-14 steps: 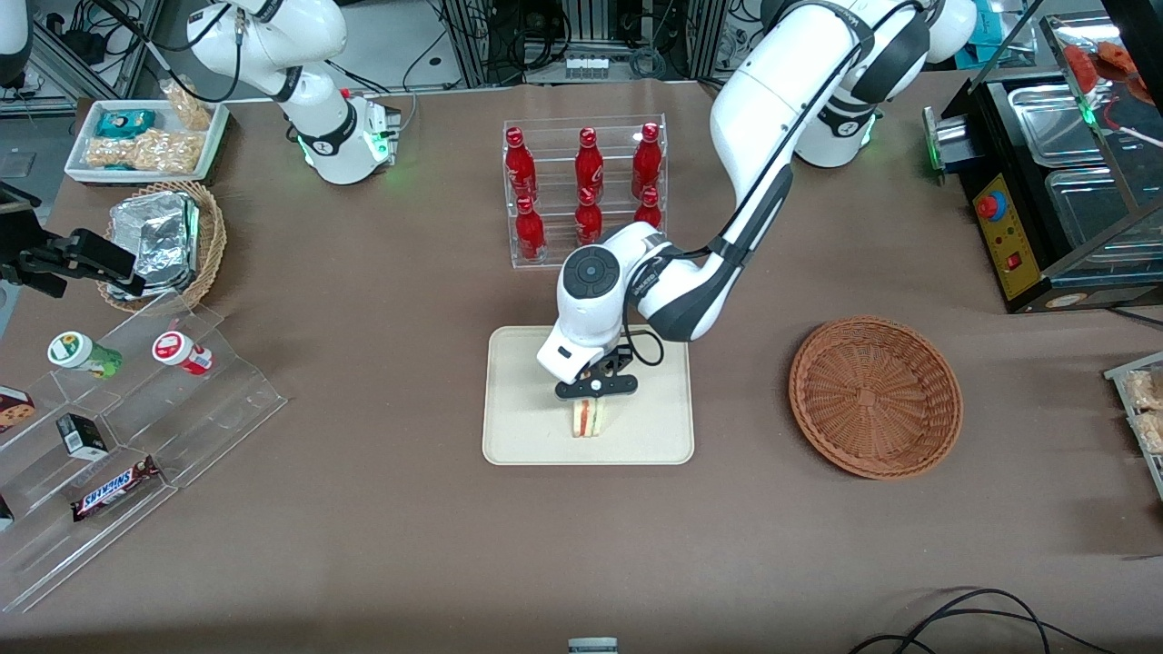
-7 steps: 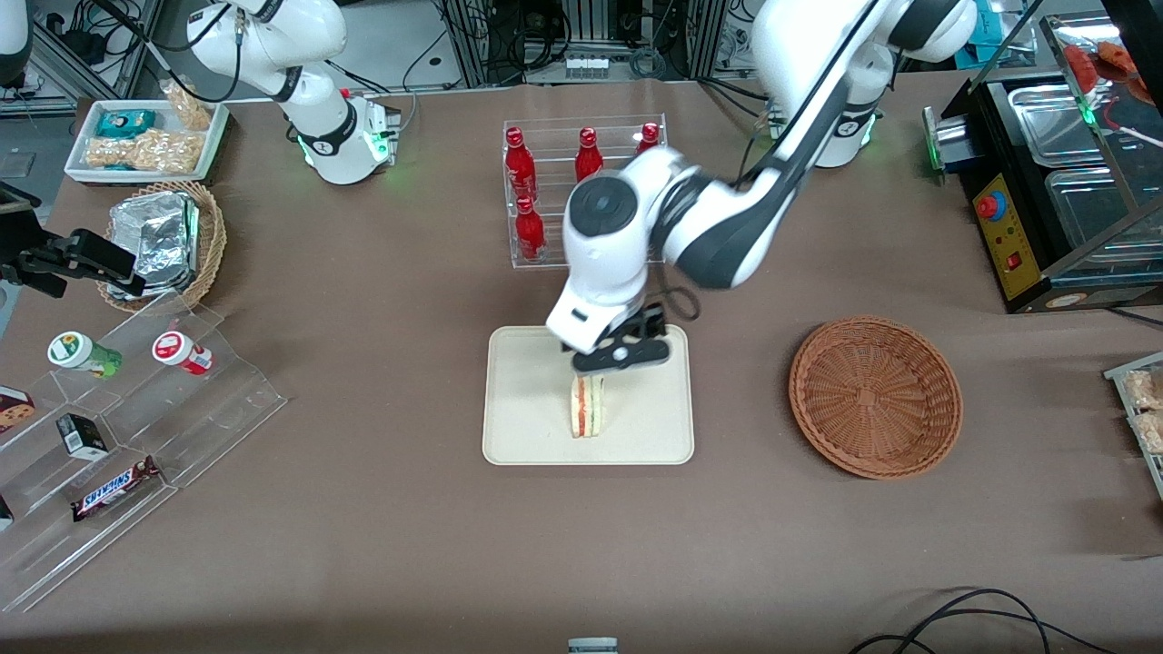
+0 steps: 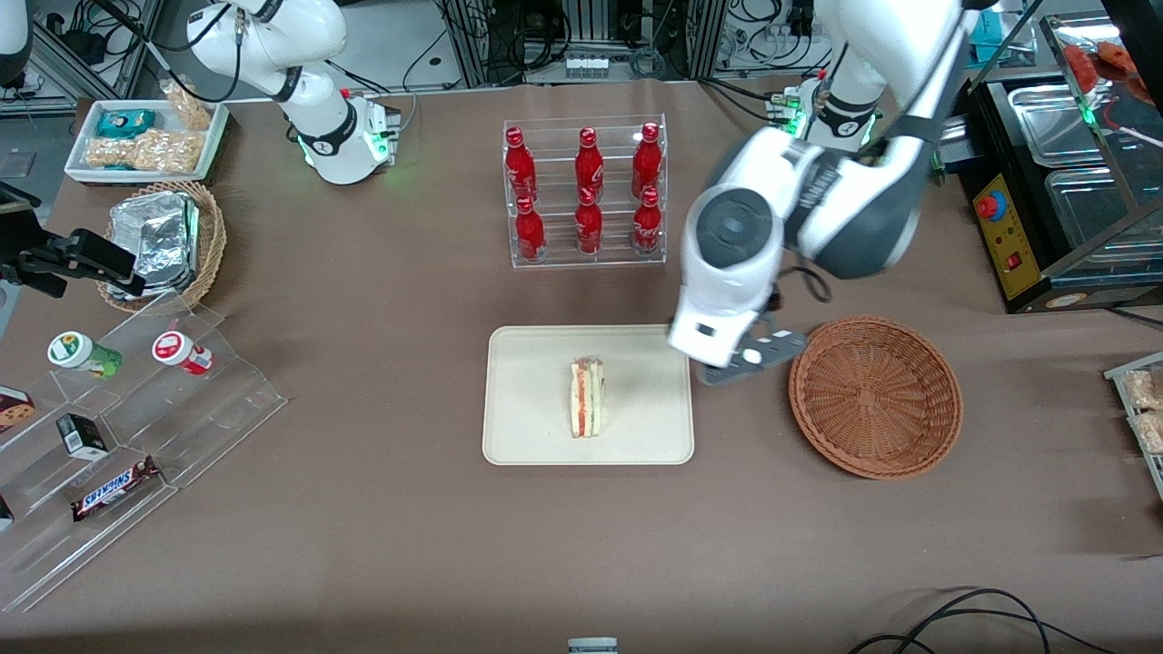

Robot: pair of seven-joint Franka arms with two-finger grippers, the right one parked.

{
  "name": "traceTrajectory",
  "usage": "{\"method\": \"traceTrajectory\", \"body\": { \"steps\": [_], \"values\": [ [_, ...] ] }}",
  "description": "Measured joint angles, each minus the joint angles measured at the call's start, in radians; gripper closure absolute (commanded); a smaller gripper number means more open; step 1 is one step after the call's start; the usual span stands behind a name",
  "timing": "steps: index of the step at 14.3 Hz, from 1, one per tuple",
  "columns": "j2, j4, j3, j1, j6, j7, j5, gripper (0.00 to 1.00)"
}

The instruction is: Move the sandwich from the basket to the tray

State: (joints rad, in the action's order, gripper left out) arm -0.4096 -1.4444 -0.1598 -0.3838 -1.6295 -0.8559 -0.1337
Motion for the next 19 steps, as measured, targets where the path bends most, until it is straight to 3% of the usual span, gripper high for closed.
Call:
{"method": "traceTrajectory", "body": {
  "steps": [6, 12, 15, 19],
  "values": [
    [0.22, -0.219, 0.003, 0.232, 0.018, 0.331, 0.034, 0.0],
    [0.362, -0.259, 0.004, 0.388, 0.097, 0.619, 0.06, 0.0],
    [0.391, -0.258, 0.013, 0.422, 0.097, 0.776, 0.065, 0.0],
    [0.405, -0.232, 0.056, 0.423, 0.081, 0.811, 0.068, 0.0]
  ]
}}
